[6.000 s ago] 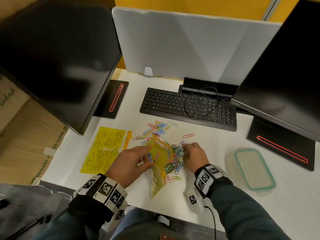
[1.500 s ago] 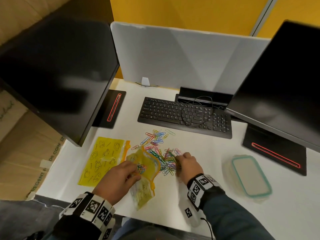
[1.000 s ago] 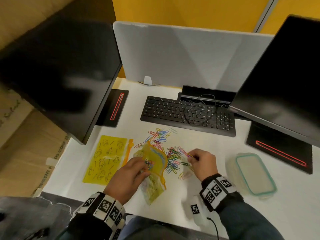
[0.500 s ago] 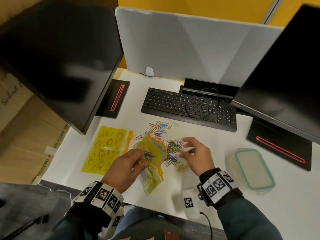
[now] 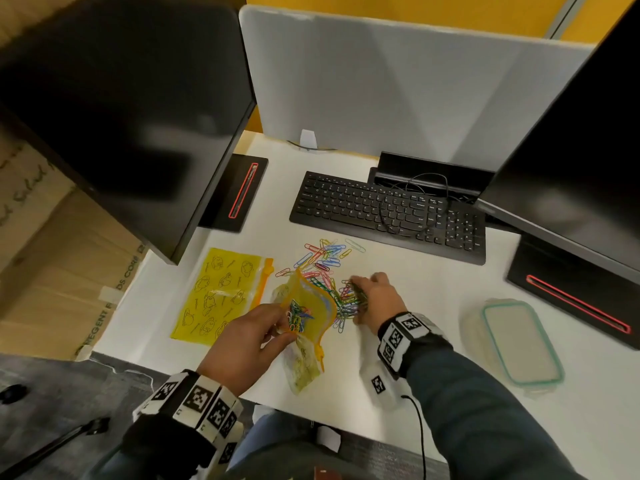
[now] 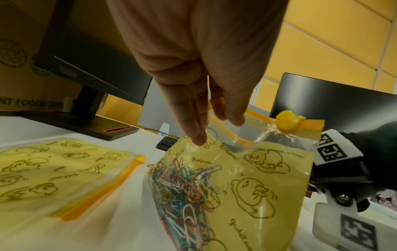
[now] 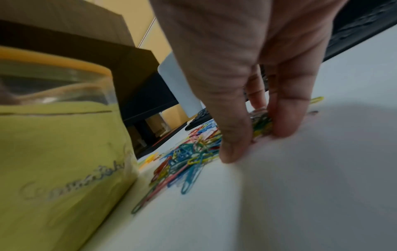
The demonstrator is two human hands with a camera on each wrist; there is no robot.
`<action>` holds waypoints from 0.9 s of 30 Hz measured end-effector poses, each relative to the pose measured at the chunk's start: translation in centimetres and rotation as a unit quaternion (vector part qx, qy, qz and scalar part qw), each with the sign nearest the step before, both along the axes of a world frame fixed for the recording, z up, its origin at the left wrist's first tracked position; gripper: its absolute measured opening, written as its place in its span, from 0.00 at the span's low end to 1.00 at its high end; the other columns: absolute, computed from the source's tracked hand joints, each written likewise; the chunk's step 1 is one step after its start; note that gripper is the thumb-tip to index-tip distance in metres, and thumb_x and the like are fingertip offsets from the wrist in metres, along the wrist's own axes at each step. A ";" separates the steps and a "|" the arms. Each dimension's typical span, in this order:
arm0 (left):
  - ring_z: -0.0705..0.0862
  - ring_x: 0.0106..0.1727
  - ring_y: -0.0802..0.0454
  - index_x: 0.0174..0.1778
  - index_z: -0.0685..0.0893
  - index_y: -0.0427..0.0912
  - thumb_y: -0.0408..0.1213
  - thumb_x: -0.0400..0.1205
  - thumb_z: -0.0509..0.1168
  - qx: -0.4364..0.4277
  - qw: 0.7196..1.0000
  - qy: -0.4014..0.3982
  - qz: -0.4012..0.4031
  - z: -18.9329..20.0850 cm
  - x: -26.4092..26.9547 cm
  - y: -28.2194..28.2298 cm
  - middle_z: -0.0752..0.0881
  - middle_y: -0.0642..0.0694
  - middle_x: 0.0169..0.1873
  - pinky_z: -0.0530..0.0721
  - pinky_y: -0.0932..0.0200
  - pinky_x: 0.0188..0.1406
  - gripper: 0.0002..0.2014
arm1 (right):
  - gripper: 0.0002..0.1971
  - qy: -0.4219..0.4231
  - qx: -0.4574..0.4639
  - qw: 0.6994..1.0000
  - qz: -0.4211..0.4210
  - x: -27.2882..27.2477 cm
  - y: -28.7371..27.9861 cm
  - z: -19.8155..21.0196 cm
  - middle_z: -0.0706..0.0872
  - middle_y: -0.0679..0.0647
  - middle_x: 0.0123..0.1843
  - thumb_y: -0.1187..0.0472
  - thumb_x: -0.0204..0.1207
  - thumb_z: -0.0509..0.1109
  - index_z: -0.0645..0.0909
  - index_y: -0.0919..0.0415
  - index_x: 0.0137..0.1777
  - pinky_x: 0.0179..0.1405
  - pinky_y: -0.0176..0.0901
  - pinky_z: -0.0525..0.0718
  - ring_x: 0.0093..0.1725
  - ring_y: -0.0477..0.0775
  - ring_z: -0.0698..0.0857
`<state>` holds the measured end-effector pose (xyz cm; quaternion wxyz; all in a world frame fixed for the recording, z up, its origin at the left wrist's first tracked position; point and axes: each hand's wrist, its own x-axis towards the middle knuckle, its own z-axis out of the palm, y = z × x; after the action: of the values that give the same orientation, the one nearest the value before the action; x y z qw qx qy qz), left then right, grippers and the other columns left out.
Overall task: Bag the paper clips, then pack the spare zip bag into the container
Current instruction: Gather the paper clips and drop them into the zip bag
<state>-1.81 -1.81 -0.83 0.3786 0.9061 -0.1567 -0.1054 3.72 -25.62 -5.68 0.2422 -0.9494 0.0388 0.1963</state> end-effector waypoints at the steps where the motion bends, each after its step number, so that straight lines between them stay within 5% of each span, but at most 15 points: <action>1: 0.80 0.39 0.54 0.39 0.75 0.52 0.59 0.72 0.57 -0.001 1.000 -0.001 0.001 0.0 0.0 0.0 0.80 0.57 0.37 0.85 0.49 0.40 0.14 | 0.30 -0.015 -0.007 1.000 0.016 0.2 0.1 0.0 0.73 0.62 0.65 0.68 0.67 0.73 0.74 0.54 0.71 0.64 0.51 0.80 0.61 0.66 0.79; 5: 0.81 0.39 0.54 0.39 0.75 0.53 0.59 0.72 0.57 -0.005 1.000 -0.003 0.007 -0.1 -0.1 0.0 0.80 0.57 0.37 0.85 0.49 0.40 0.14 | 0.13 -0.050 -0.028 0.998 0.035 -0.5 0.6 -0.2 0.80 0.63 0.56 0.68 0.75 0.64 0.81 0.62 0.58 0.51 0.47 0.81 0.53 0.65 0.83; 11: 0.83 0.42 0.52 0.39 0.76 0.53 0.58 0.72 0.58 -0.015 1.000 -0.004 0.007 -0.1 -0.1 -0.4 0.81 0.54 0.37 0.85 0.46 0.42 0.13 | 0.12 -0.051 -0.037 0.998 0.007 -1.9 0.1 -0.5 0.82 0.64 0.55 0.68 0.78 0.60 0.80 0.65 0.59 0.51 0.46 0.80 0.53 0.65 0.83; 22: 0.81 0.37 0.55 0.37 0.76 0.52 0.60 0.71 0.59 -0.005 1.000 0.000 -0.001 0.3 0.4 -1.3 0.80 0.55 0.35 0.84 0.48 0.39 0.15 | 0.07 -0.123 0.100 0.973 -0.164 -3.9 -2.1 4.3 0.91 0.58 0.46 0.64 0.71 0.73 0.87 0.60 0.49 0.45 0.37 0.74 0.43 0.56 0.83; 24: 0.81 0.37 0.54 0.38 0.77 0.50 0.60 0.71 0.59 -0.003 1.000 0.000 -0.003 0.3 0.4 -1.3 0.82 0.53 0.37 0.84 0.49 0.40 0.16 | 0.07 -0.129 0.103 0.976 -0.142 -3.8 -1.6 6.2 0.90 0.58 0.47 0.64 0.72 0.72 0.86 0.60 0.50 0.44 0.37 0.74 0.43 0.55 0.83; 27: 0.81 0.38 0.54 0.39 0.79 0.48 0.54 0.73 0.62 0.004 1.000 -0.001 -0.010 0.5 0.5 -1.5 0.83 0.50 0.38 0.84 0.48 0.41 0.12 | 0.11 -0.125 -0.009 0.992 -0.006 -3.4 0.0 8.9 0.86 0.60 0.53 0.66 0.75 0.67 0.84 0.59 0.56 0.48 0.45 0.77 0.52 0.62 0.83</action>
<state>-1.29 -3.27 -0.36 0.3733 0.9062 -0.1660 -0.1092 0.30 -25.62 3.18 0.2377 -0.9684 0.0154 0.0738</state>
